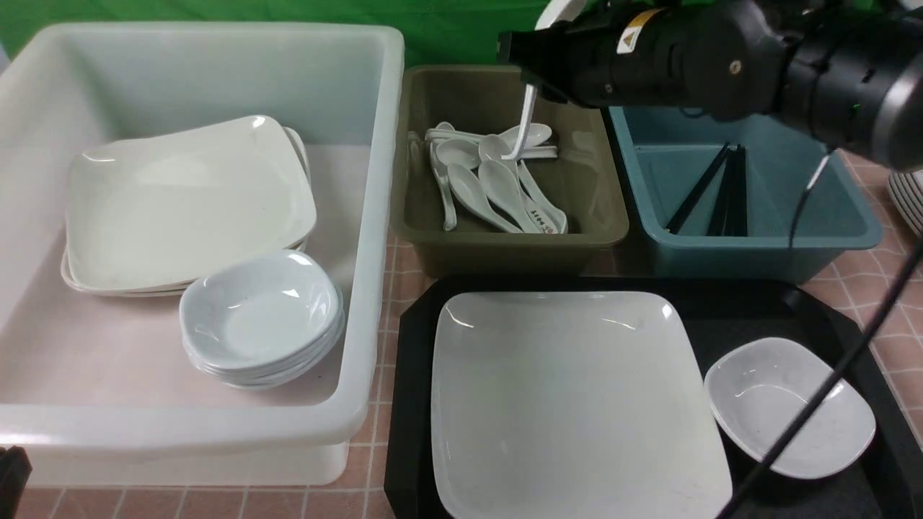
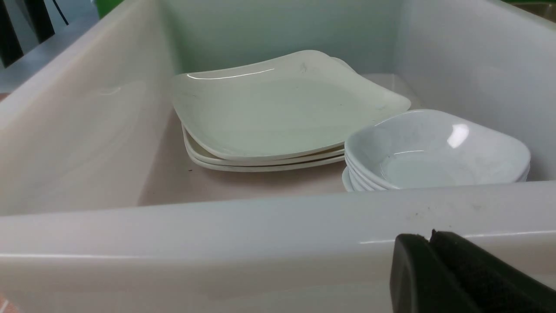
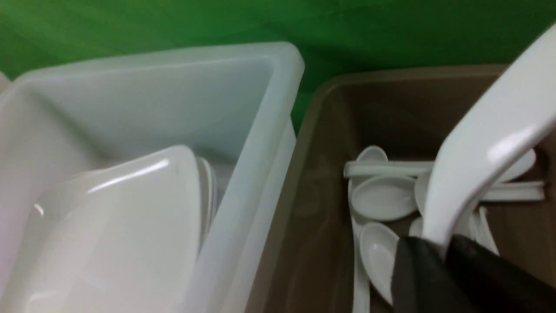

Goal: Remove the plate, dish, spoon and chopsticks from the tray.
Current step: Use the right arm to put the soup spoon into the small storage box in the middle, then use the right arm to grab a small plate from the dinner plate

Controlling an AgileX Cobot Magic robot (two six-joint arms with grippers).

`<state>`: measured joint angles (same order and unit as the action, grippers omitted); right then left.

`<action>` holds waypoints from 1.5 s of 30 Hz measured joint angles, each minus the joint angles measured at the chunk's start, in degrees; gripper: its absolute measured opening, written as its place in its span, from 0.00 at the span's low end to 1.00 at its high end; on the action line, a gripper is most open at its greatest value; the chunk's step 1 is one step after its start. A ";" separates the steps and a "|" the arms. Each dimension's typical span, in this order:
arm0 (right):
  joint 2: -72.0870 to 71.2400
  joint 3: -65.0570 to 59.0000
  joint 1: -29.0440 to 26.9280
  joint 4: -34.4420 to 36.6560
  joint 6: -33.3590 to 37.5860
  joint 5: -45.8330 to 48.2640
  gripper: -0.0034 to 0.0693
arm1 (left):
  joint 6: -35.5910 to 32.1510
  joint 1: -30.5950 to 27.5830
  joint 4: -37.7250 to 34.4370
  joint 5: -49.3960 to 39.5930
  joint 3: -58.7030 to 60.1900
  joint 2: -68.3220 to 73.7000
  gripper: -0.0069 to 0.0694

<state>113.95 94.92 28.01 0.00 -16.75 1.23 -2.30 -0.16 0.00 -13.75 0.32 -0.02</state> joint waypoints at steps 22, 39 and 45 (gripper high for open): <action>-27.52 -0.21 -0.41 -2.59 18.52 58.14 0.09 | 0.00 0.00 0.00 0.00 0.00 0.00 0.12; -34.42 -31.60 -12.16 -4.42 24.63 63.02 0.09 | 0.00 0.00 0.00 0.00 0.00 0.00 0.12; -21.97 -24.61 -21.02 -3.47 28.04 58.72 0.10 | 0.00 0.00 0.00 0.00 0.00 0.00 0.12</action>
<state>91.98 70.31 6.99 -3.47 11.30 59.95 -2.30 -0.16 0.00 -13.75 0.32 -0.02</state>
